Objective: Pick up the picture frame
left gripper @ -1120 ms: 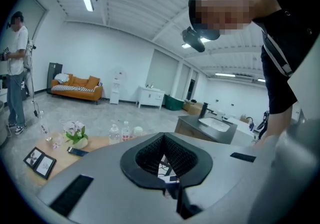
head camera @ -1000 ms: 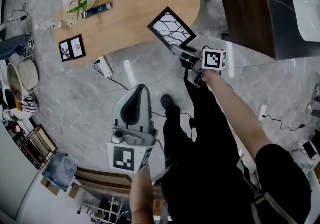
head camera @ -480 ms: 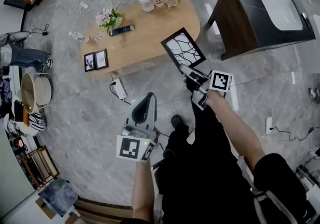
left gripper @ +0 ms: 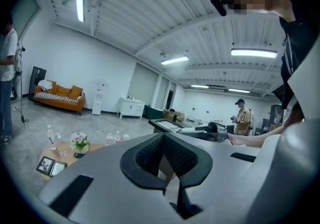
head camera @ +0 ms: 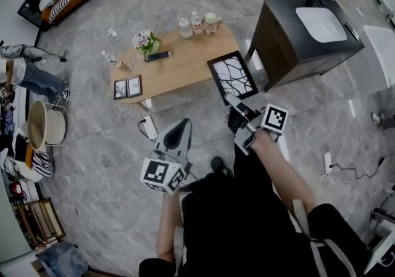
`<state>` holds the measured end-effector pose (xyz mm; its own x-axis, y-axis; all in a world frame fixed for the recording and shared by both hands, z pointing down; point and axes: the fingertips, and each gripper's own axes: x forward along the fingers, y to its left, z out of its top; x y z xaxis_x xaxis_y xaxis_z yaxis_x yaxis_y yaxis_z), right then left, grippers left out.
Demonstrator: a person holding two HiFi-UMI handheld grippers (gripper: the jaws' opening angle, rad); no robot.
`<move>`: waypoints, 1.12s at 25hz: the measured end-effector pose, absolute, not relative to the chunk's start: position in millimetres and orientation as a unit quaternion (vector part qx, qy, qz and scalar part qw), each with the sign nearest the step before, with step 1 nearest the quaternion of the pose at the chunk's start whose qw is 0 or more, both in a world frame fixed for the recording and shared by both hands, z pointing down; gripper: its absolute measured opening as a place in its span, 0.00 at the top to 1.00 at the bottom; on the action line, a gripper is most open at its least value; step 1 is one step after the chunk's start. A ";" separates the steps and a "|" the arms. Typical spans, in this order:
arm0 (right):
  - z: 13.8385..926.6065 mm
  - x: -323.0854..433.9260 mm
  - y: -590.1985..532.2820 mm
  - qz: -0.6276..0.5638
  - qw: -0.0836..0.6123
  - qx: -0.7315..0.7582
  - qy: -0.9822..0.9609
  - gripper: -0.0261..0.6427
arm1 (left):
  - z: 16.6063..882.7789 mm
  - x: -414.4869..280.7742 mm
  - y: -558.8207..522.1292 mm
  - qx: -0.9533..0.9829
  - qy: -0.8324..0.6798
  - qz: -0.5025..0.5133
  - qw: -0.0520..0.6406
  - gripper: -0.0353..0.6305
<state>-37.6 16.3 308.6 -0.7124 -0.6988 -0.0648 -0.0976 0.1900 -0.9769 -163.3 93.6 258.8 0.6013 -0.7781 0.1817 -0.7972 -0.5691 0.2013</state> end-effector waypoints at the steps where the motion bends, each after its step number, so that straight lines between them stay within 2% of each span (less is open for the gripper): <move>1: 297.5 -34.3 24.4 -0.574 0.269 -0.277 0.722 0.85 | 254.8 -163.0 98.8 0.886 -0.443 0.035 0.132 0.93; 14: 213.5 38.2 101.5 -0.552 0.332 -0.291 0.707 0.85 | 203.3 -149.2 128.1 0.891 -0.444 0.013 0.091 0.93; 28: 210.2 47.1 114.6 -0.524 0.319 -0.305 0.729 0.85 | 210.2 -126.3 117.2 0.899 -0.425 0.024 0.101 0.93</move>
